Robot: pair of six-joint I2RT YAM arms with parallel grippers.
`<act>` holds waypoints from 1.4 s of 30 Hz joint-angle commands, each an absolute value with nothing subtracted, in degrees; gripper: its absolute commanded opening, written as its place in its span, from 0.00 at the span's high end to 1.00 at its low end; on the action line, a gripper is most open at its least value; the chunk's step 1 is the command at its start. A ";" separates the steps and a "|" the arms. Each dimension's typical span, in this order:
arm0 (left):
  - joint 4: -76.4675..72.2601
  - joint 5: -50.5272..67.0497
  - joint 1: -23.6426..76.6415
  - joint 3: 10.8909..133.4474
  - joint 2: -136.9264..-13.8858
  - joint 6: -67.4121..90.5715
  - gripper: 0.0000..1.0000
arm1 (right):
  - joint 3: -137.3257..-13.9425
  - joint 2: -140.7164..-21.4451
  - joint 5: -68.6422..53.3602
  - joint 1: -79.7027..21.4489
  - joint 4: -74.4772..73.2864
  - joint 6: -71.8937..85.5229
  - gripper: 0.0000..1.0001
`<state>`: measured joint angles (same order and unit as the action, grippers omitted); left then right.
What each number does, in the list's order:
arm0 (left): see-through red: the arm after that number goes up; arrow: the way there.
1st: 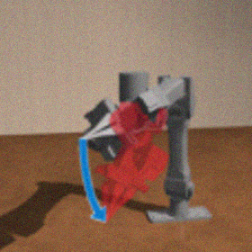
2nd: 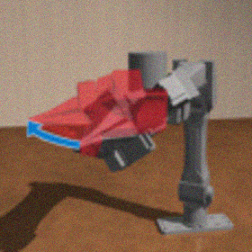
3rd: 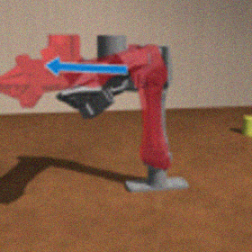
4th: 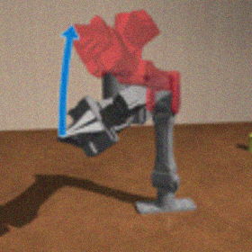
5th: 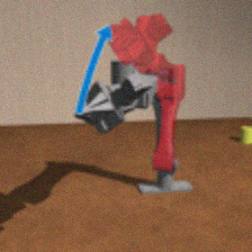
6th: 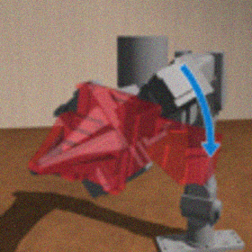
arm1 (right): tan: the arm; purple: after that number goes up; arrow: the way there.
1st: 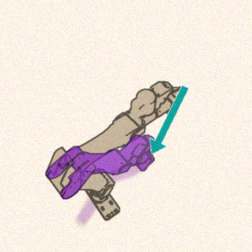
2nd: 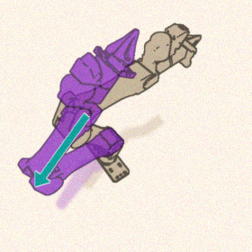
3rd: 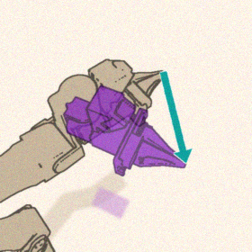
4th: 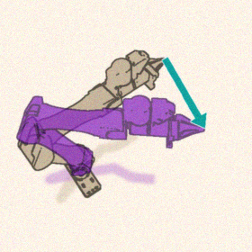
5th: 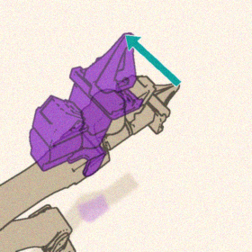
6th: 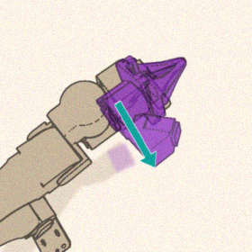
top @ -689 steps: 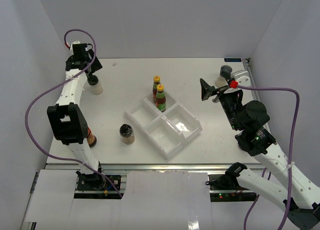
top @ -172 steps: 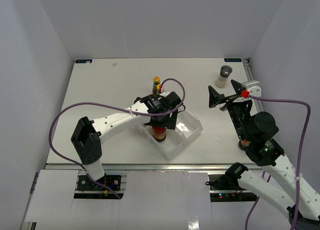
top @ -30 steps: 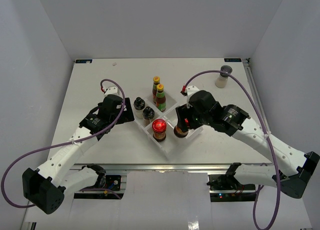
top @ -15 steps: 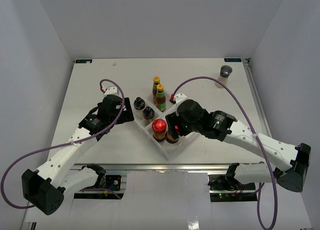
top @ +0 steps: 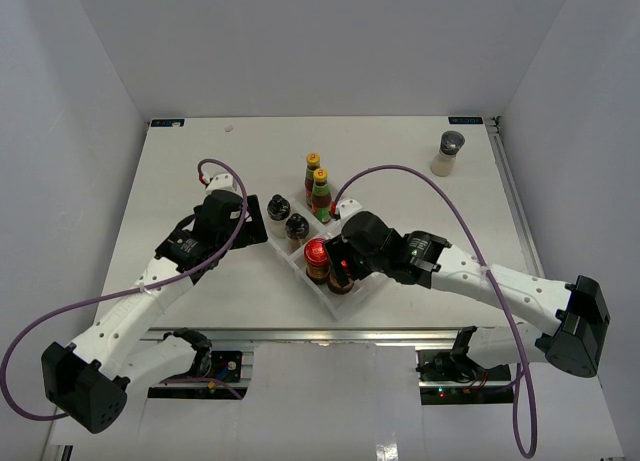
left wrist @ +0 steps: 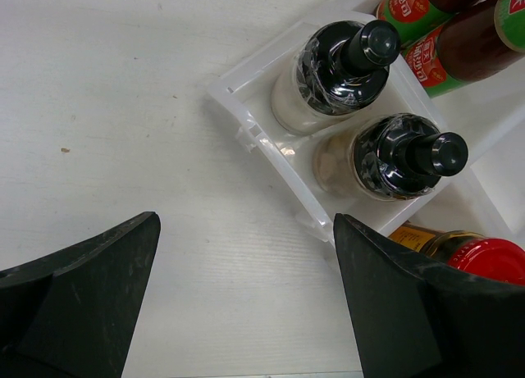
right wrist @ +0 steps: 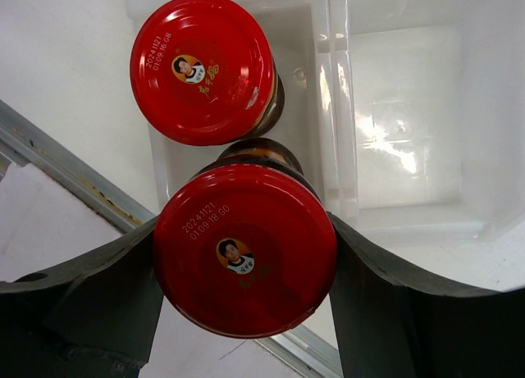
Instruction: Organize the condiment bottles
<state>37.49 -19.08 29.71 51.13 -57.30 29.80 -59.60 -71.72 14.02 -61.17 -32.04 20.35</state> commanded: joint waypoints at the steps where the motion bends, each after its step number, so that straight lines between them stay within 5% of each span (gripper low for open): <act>1: 37.61 -20.76 29.28 51.40 -56.00 29.71 0.02 | -59.00 -70.31 17.19 -61.44 -21.29 19.32 0.83; 6: 37.40 -21.32 29.27 51.58 -55.80 29.71 0.02 | -56.72 -70.80 17.32 -61.47 -18.42 19.11 0.70; 15: 37.44 -21.69 29.25 51.70 -55.73 29.62 0.02 | -57.24 -74.11 16.96 -61.44 -18.28 18.68 0.26; 24: 37.54 -20.66 29.27 52.20 -56.17 29.53 0.02 | -61.29 -73.71 18.83 -61.44 -23.76 18.37 0.02; 32: 38.49 -20.40 29.24 53.90 -56.28 28.69 0.02 | -75.23 -68.80 32.79 -58.25 -39.17 19.99 0.03; 42: 37.00 -10.08 29.18 58.50 -57.16 24.90 0.02 | -83.11 -72.73 28.30 -25.40 -22.29 10.65 0.07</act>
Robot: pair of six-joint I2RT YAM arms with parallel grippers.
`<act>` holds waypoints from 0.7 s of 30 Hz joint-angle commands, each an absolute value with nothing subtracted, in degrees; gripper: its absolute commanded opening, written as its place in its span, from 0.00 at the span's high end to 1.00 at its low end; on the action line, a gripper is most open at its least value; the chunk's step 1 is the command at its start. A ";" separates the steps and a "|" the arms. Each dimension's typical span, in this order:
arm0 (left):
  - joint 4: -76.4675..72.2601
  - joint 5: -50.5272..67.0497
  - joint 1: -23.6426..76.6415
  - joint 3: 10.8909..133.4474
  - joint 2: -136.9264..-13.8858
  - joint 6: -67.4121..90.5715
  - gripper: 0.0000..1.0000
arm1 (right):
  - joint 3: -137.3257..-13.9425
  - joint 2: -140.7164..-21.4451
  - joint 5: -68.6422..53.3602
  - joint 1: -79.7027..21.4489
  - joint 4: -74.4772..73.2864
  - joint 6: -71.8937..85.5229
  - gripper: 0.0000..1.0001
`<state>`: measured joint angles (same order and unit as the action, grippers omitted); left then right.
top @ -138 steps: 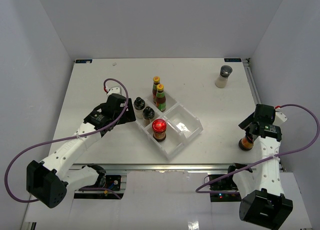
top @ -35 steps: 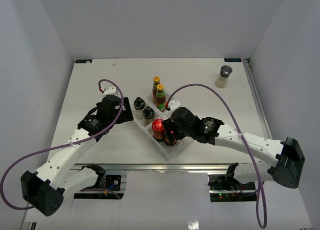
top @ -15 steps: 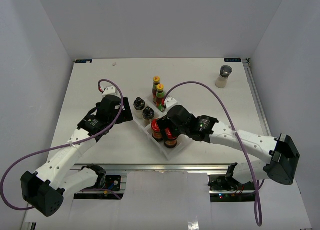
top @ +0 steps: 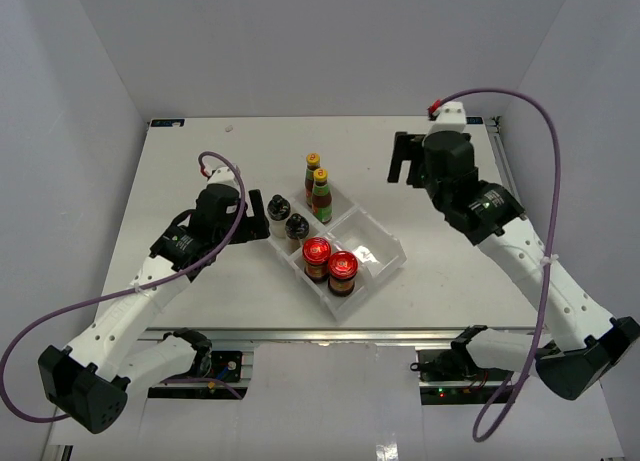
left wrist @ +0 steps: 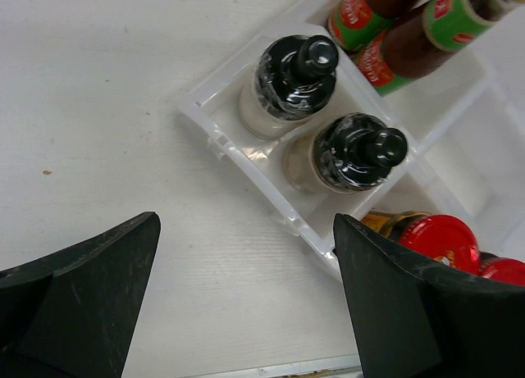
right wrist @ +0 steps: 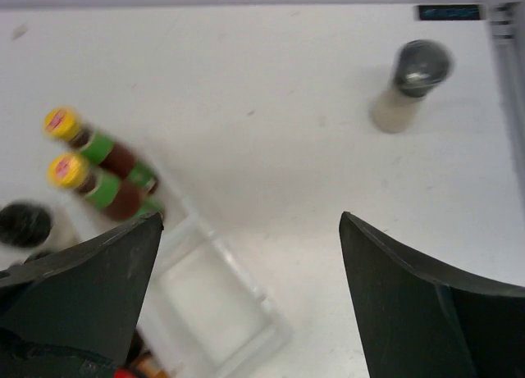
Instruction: Organize the condiment bottles
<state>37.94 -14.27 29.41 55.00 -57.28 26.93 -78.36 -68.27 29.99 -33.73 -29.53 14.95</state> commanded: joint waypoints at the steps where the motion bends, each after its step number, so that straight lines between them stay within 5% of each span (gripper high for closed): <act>1: 37.30 -9.99 29.18 59.02 -57.67 24.27 0.02 | -86.12 -75.52 26.47 -23.03 -23.70 10.93 0.07; 10: 38.48 -11.45 29.25 59.91 -58.36 21.59 0.02 | -104.85 -99.01 15.94 -8.98 -30.54 12.17 0.08; 21: 37.71 -13.10 29.27 58.30 -61.35 20.92 0.02 | -108.56 -113.17 13.37 -2.24 -25.55 8.42 0.09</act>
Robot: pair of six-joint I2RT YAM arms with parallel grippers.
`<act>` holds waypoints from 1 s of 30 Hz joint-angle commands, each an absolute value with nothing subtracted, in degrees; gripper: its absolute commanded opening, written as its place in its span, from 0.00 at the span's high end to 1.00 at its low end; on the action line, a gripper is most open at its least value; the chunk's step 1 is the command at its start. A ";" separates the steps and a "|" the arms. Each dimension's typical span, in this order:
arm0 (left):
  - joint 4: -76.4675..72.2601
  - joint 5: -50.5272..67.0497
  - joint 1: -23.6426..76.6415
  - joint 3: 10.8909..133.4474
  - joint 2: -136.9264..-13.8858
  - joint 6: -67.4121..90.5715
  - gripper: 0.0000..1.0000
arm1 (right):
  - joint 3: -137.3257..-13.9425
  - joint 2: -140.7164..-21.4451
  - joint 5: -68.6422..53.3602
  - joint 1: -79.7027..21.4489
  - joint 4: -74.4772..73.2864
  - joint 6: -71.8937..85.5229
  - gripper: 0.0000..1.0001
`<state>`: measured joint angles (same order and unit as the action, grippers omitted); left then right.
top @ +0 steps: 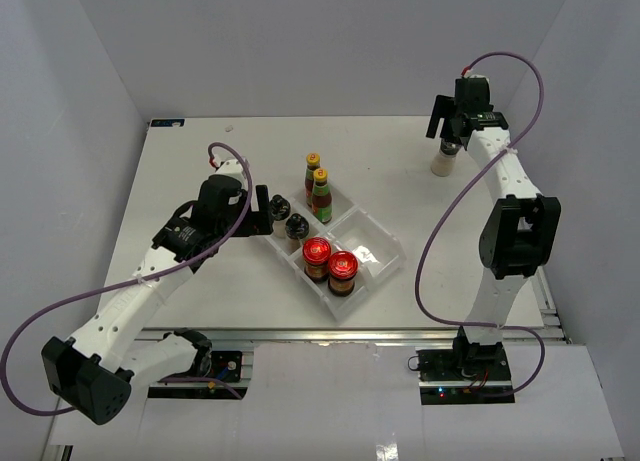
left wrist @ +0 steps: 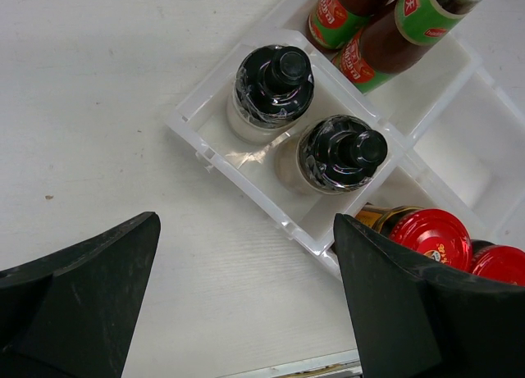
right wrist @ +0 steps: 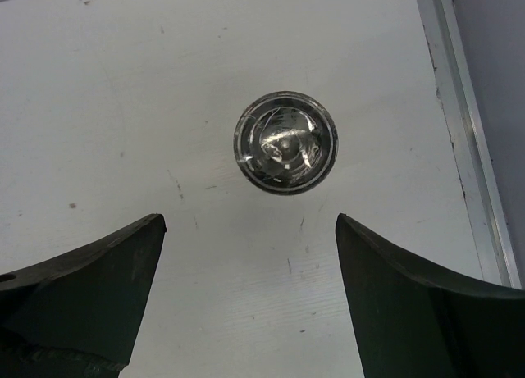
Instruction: Organize the condiment bottles
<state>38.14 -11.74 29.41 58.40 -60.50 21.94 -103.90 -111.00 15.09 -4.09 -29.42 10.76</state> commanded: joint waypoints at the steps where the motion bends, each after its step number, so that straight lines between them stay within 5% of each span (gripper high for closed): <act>1: 37.71 -13.56 29.27 58.36 -61.81 20.92 0.02 | -109.24 -114.34 13.21 -1.85 -25.61 8.26 0.09; 23: 35.42 -18.19 29.22 59.76 -63.50 20.22 0.02 | -115.32 -125.51 10.90 -0.70 -25.07 4.48 0.00; 30: 35.55 -17.40 29.27 59.98 -63.05 20.66 0.02 | -117.07 -126.30 11.74 -0.70 -28.42 3.81 0.20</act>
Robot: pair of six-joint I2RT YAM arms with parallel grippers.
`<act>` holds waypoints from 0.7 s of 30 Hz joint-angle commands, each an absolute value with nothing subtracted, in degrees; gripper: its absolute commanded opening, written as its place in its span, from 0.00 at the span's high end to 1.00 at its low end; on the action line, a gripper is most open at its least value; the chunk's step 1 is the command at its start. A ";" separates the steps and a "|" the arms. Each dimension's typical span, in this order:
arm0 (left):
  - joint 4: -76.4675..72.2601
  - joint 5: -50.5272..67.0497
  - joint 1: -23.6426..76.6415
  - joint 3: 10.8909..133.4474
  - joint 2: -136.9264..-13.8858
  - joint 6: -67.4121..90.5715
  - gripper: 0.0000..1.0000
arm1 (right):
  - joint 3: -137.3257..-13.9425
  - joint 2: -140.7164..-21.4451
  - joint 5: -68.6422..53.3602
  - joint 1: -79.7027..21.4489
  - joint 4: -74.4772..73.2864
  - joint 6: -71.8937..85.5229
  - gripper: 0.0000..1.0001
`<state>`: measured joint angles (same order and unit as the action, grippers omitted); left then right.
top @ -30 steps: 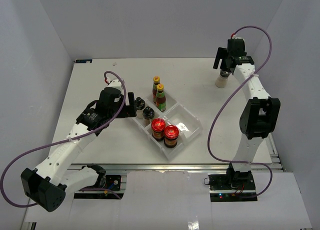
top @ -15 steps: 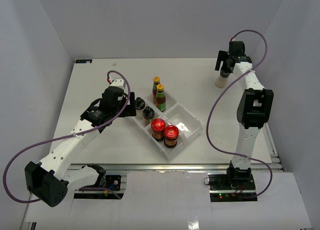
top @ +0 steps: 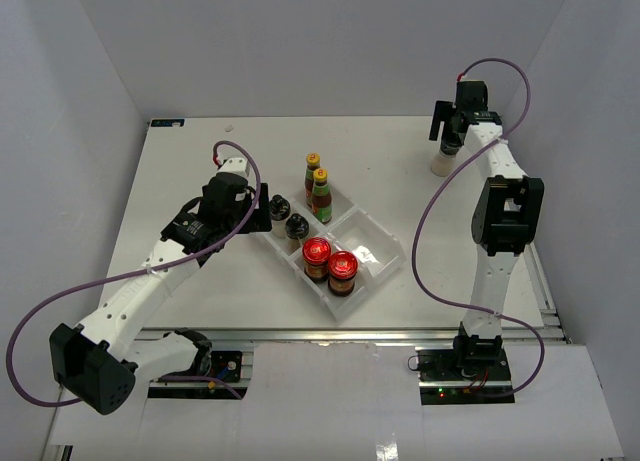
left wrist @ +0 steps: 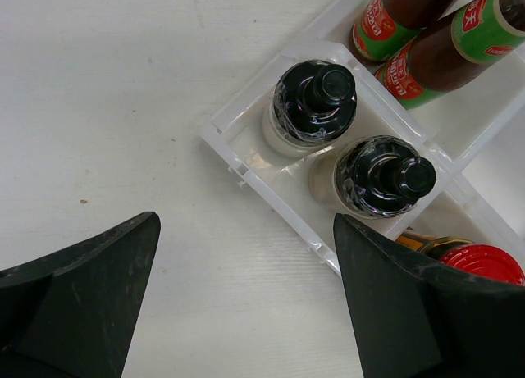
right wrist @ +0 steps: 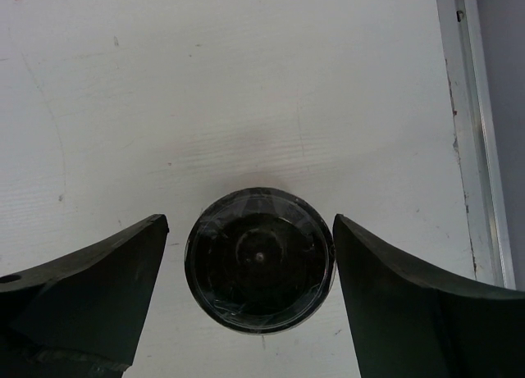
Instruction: Organize the condiment bottles
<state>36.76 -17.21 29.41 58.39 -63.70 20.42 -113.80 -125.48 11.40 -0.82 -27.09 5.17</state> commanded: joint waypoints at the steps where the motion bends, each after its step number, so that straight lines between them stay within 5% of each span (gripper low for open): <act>1: 35.67 -17.39 29.25 59.91 -62.86 20.78 0.02 | -117.08 -126.31 11.78 -0.70 -28.86 3.68 0.23; 9: 36.92 -17.58 29.26 59.42 -60.56 21.36 0.02 | -117.25 -126.22 10.37 0.45 -30.88 3.51 0.42; 21: 37.19 -17.58 29.18 60.56 -60.56 21.53 0.02 | -117.77 -127.26 10.38 1.05 -32.78 3.34 0.26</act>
